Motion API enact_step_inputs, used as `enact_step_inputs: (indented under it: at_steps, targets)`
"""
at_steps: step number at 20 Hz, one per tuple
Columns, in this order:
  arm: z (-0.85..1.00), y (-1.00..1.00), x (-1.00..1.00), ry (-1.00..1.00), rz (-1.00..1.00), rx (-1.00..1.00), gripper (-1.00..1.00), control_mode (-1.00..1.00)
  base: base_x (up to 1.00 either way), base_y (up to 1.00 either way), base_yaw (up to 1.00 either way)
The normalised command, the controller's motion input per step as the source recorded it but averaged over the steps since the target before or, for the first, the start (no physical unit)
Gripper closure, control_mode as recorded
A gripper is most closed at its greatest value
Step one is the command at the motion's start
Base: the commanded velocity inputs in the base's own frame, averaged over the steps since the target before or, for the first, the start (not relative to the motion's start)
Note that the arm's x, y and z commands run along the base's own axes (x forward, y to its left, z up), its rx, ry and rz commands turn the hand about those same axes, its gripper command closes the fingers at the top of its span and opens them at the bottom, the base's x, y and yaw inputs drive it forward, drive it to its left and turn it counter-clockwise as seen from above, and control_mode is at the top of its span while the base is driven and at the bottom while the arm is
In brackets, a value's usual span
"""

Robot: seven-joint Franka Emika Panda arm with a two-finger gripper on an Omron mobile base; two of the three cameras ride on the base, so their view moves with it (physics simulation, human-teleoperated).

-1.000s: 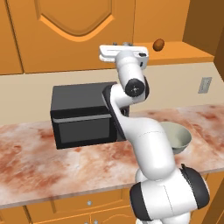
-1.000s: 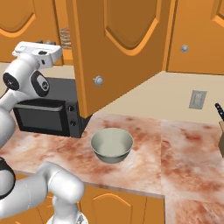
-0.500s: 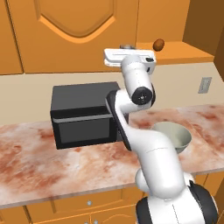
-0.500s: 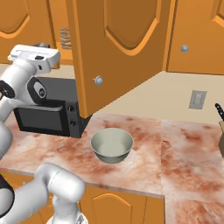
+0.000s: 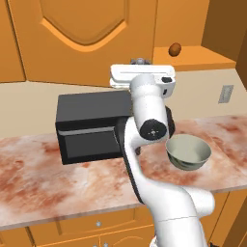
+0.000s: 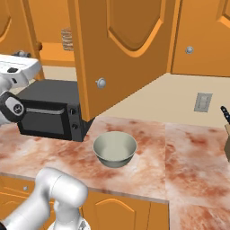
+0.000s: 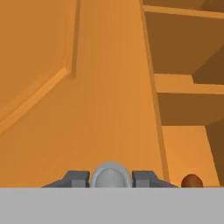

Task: Open the cabinet. Pick the tangerine and mango from the cabinet and place them into the bowl. Then close the cabinet.

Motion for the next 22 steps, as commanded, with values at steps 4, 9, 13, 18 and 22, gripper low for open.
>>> enact_step_inputs:
  at_steps: [4, 9, 13, 18, 22]
  targets:
    - [0.0, 0.88, -1.0, 0.0, -0.17, 0.0, 1.0, -1.0, 0.0, 0.0, 0.0]
    - [0.0, 0.98, -1.0, 0.0, -0.2, 0.0, 1.0, -1.0, 0.0, 0.0, 0.0]
    - [0.0, 1.0, -1.0, 0.0, -0.22, -0.03, 1.0, -1.0, 0.0, 0.0, 0.0]
    - [0.0, 1.0, -0.83, 0.02, -0.23, -0.06, -1.0, -1.0, 0.0, 0.0, 0.0]
    - [0.0, 0.38, -0.08, 0.03, -0.05, -0.06, -1.0, -1.0, 0.0, 0.0, 0.0]
